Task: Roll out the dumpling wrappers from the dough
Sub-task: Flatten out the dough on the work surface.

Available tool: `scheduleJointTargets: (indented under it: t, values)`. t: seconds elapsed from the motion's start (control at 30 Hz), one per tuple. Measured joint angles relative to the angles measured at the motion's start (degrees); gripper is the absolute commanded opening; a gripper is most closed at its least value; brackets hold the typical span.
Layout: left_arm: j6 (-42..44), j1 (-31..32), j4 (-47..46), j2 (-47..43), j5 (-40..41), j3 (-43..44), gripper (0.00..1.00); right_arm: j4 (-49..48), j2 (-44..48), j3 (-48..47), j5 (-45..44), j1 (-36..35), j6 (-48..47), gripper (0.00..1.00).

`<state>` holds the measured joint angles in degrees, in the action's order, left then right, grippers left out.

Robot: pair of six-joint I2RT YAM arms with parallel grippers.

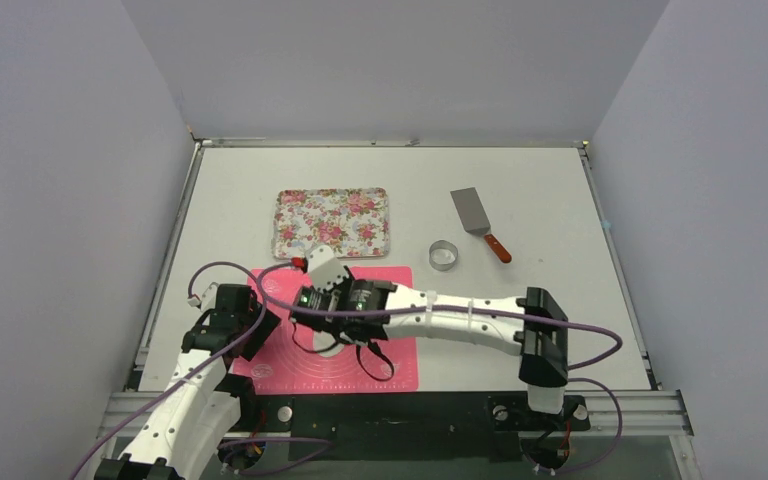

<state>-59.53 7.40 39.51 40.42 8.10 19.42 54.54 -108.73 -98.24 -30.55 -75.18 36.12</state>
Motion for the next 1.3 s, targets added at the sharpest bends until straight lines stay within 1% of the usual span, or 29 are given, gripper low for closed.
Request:
scheduleJointTargets:
  t: [0.13, 0.2, 0.33, 0.43, 0.6, 0.67, 0.77, 0.87, 1.03, 1.17, 1.2, 1.3]
  values:
    - [-0.02, 0.00, -0.39, 0.22, -0.02, 0.00, 0.59, -1.55, 5.38, 4.90, -7.72, -8.11, 1.68, 0.00]
    - [-0.07, 0.00, -0.61, 0.26, -0.07, -0.04, 0.59, -4.09, 6.03, 6.23, -9.88, -10.25, 2.45, 0.00]
    - [-0.31, 0.00, -1.33, 0.20, -0.09, -0.28, 0.59, -10.10, 5.92, 10.27, -14.51, -11.91, 3.85, 0.00]
    - [-0.33, 0.00, -1.64, 0.13, -0.07, -0.48, 0.59, -12.39, 4.35, 11.91, -17.05, -12.63, 5.25, 0.00]
    - [-0.24, 0.00, -1.66, -0.07, -0.04, -0.57, 0.59, -16.55, 0.04, 15.47, -18.03, -13.42, 7.93, 0.00]
    - [-0.22, 0.00, -1.77, -0.07, -0.02, -0.68, 0.59, -19.30, -0.57, 17.31, -20.20, -13.49, 8.04, 0.00]
    - [-0.20, 0.00, -2.01, -0.09, -0.02, -0.74, 0.59, -22.45, -0.44, 18.93, -20.74, -13.35, 7.61, 0.00]
    - [-0.11, 0.00, -2.08, -0.07, -0.02, -0.74, 0.59, -27.56, 0.79, 22.43, -20.96, -12.61, 6.71, 0.00]
    - [0.07, 0.00, -2.34, 0.28, 0.00, -0.74, 0.59, -34.97, 2.67, 29.97, -17.29, -10.51, 5.51, 0.00]
    - [0.22, -0.11, -2.71, 0.61, 0.00, -0.74, 0.59, -37.09, -0.50, 36.48, -12.28, -8.48, 6.38, 0.00]
    - [0.24, -0.15, -2.78, 0.68, 0.00, -0.74, 0.59, -38.56, -0.83, 36.85, -13.05, -8.63, 6.43, 0.00]
    - [0.24, -0.35, -2.95, 0.81, -0.04, -0.74, 0.59, -39.17, -0.39, 36.87, -11.23, -8.28, 6.10, 0.00]
